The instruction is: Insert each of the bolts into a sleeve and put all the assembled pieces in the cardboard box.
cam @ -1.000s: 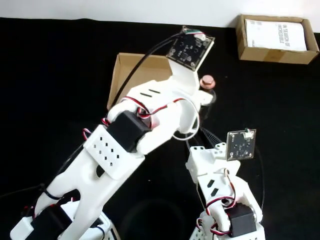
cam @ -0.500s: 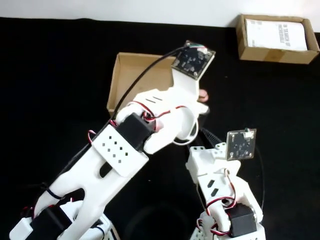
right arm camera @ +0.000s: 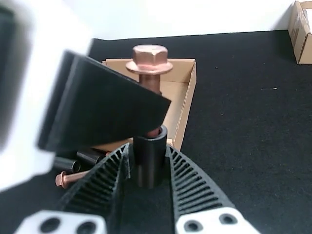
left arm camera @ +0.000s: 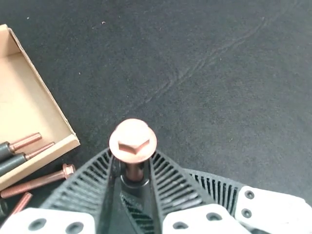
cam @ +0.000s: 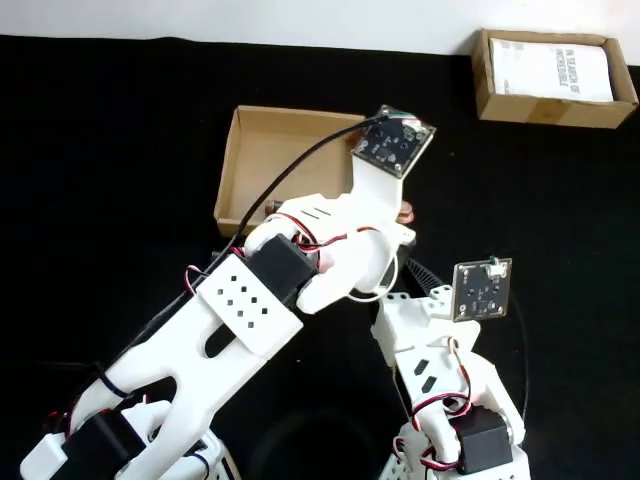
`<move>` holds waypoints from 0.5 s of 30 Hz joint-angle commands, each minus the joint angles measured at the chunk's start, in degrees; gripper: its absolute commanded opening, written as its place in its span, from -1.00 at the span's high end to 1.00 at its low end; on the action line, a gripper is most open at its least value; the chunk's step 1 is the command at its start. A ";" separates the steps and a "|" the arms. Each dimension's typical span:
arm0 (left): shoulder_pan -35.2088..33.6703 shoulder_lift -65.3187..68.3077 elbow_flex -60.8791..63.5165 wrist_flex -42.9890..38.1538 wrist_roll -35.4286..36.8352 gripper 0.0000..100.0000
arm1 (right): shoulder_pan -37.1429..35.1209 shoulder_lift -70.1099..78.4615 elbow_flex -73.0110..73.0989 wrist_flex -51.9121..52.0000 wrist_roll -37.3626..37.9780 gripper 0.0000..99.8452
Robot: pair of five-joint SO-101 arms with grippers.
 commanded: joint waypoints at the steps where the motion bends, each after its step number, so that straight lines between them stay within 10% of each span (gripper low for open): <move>1: -0.13 -2.07 -0.48 -0.62 0.00 0.88 | -0.13 -0.66 -0.48 -1.27 0.70 0.98; 7: -1.27 -2.33 -1.10 8.09 0.18 0.43 | -0.04 -0.31 -0.48 -1.27 0.70 0.98; 15: -1.45 -14.46 -1.54 15.65 -0.26 0.59 | 0.57 -0.04 -0.92 -2.51 0.62 0.98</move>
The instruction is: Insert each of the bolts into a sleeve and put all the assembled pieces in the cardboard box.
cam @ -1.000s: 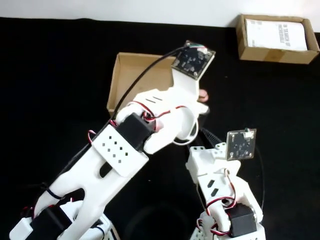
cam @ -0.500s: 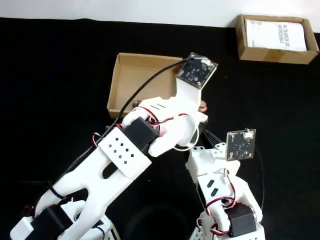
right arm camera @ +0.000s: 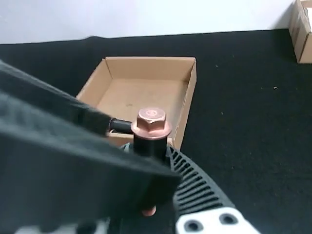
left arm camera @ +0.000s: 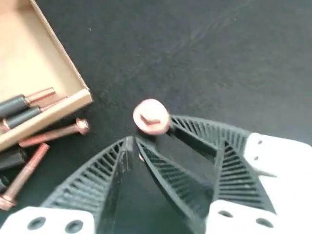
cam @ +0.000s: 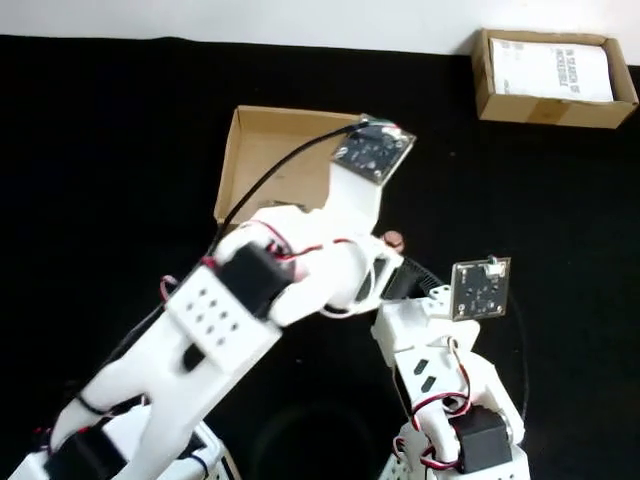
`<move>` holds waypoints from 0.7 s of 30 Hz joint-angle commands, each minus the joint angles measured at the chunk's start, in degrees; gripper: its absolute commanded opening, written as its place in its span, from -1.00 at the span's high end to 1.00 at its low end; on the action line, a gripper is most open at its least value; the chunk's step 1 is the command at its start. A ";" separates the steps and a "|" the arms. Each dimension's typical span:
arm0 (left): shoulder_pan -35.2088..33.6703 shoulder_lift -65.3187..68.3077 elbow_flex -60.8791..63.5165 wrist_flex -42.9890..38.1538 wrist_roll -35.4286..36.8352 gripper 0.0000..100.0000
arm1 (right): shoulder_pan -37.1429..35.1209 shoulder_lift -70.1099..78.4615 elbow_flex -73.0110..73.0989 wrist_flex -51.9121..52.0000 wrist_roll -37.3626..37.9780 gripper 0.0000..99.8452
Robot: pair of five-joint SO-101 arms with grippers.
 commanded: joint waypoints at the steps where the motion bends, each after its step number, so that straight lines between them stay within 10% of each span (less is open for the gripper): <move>1: -0.66 -8.75 -1.45 3.08 -0.18 0.65 | 1.36 -0.13 -1.01 -3.65 0.26 0.98; 9: -11.03 -29.23 1.01 5.01 -0.18 0.97 | 4.18 9.36 -10.24 -7.08 7.30 0.98; 21: -50.95 -58.07 30.55 2.99 -0.18 0.97 | 1.01 49.98 -30.55 -28.18 34.81 0.98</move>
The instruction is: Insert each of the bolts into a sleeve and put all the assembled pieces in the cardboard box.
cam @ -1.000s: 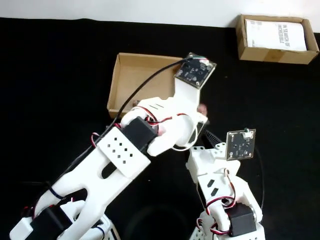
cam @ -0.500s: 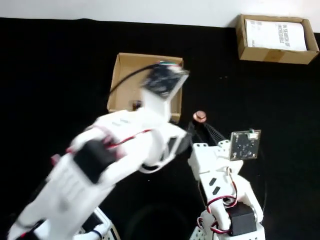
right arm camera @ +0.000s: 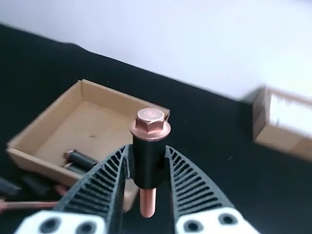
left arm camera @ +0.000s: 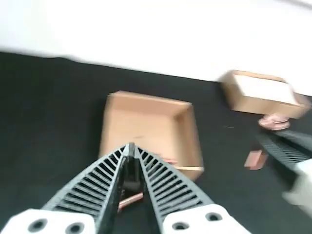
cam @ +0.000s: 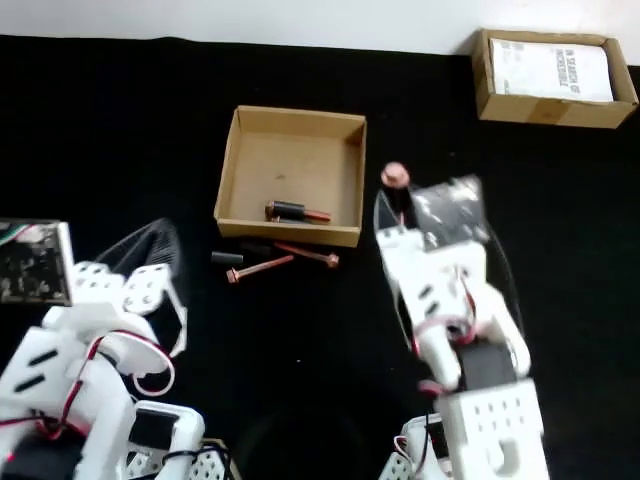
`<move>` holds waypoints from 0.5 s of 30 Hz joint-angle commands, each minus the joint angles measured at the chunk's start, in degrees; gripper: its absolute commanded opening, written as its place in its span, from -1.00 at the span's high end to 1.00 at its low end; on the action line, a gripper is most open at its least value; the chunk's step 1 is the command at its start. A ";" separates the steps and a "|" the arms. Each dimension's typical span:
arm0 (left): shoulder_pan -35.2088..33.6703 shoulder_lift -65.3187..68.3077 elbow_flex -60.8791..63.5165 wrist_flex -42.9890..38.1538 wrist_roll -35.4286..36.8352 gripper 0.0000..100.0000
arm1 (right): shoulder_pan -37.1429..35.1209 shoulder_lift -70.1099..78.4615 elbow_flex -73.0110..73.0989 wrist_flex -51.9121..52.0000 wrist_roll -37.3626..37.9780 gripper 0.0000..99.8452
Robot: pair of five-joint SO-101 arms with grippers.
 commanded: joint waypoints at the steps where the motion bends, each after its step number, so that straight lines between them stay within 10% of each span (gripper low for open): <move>1: -13.23 -8.57 12.35 -3.34 -0.09 0.97 | -2.24 11.82 -8.57 -8.66 12.48 0.98; 15: -32.84 -21.67 49.19 -25.32 0.00 0.97 | -12.97 52.26 -10.86 -40.66 38.95 0.98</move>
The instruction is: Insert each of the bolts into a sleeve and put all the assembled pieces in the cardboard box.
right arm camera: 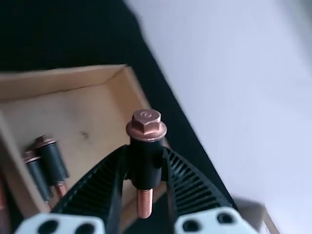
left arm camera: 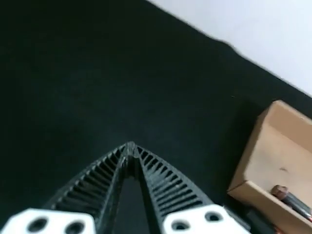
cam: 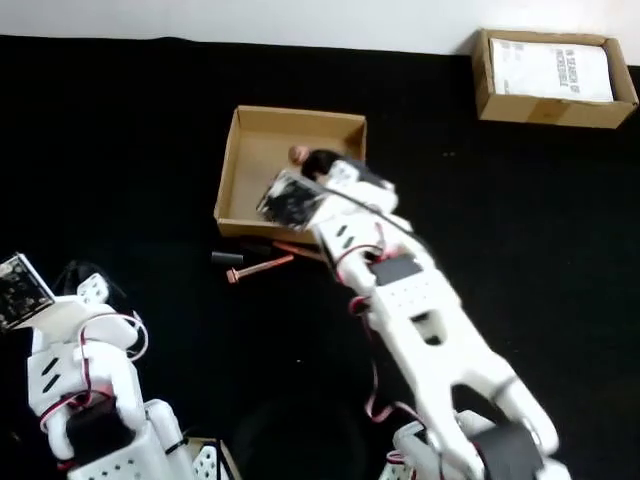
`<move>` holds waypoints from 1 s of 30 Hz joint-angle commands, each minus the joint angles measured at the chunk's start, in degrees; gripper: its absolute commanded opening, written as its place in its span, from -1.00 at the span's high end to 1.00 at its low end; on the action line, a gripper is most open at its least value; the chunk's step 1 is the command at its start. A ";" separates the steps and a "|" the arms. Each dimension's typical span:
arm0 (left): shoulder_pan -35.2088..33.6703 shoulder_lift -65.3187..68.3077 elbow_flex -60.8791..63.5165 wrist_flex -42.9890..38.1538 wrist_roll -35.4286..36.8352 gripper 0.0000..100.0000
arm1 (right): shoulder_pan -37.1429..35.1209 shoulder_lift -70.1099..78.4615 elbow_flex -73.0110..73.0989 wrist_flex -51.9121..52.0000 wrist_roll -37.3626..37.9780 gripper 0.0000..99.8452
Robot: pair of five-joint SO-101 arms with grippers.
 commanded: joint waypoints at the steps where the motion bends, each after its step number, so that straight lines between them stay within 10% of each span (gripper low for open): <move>1: -4.18 -0.31 5.67 -4.66 -0.09 0.97 | -1.10 10.15 -3.74 -8.31 4.84 0.98; 10: -9.80 -0.31 14.29 -5.10 0.18 0.97 | 0.48 29.23 -3.74 -35.56 20.75 0.96; 19: -9.27 -0.31 14.20 -3.25 0.26 0.97 | -0.31 25.19 -3.21 -34.51 11.43 0.61; 24: -8.40 -0.31 14.20 -3.08 0.26 0.97 | -2.07 11.56 -1.80 -15.16 3.52 0.63; 30: -7.52 -0.31 14.20 -2.99 0.26 0.97 | -8.92 -9.89 -4.18 23.78 -24.70 0.63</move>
